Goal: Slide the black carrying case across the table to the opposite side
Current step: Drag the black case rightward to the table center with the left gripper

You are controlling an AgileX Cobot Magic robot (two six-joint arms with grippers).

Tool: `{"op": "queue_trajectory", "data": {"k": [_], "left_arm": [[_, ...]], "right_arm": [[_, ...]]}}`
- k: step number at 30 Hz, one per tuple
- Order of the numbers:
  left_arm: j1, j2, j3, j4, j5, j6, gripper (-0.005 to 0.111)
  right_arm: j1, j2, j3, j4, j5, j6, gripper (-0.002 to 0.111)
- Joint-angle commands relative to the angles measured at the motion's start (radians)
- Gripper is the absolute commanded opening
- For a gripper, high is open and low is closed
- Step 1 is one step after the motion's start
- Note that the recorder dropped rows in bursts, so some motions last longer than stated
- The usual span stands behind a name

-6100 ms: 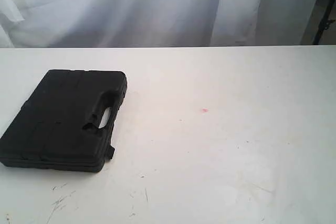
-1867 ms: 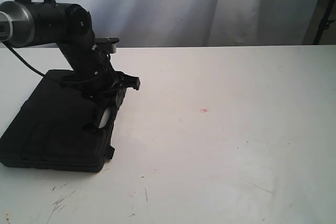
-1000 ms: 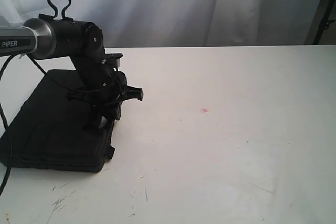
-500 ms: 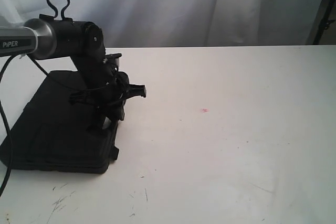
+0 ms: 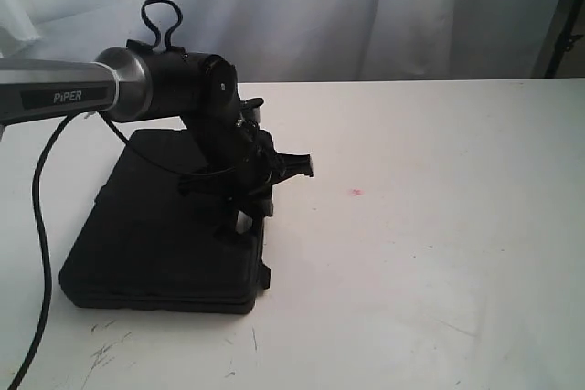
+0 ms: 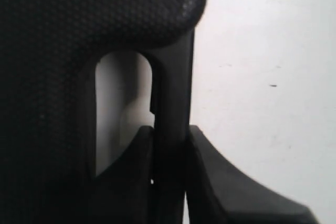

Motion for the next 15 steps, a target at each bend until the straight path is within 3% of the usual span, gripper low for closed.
{"op": "queue_trajectory", "data": {"k": [1, 15], "left_arm": [[-0.033, 0.001, -0.004, -0.071, -0.067, -0.028, 0.000], [-0.070, 0.007, -0.004, -0.149, -0.135, -0.047, 0.000]], "right_arm": [[-0.008, -0.005, 0.003, -0.004, 0.000, 0.001, 0.000], [-0.008, -0.005, 0.003, -0.004, 0.000, 0.001, 0.000]]}}
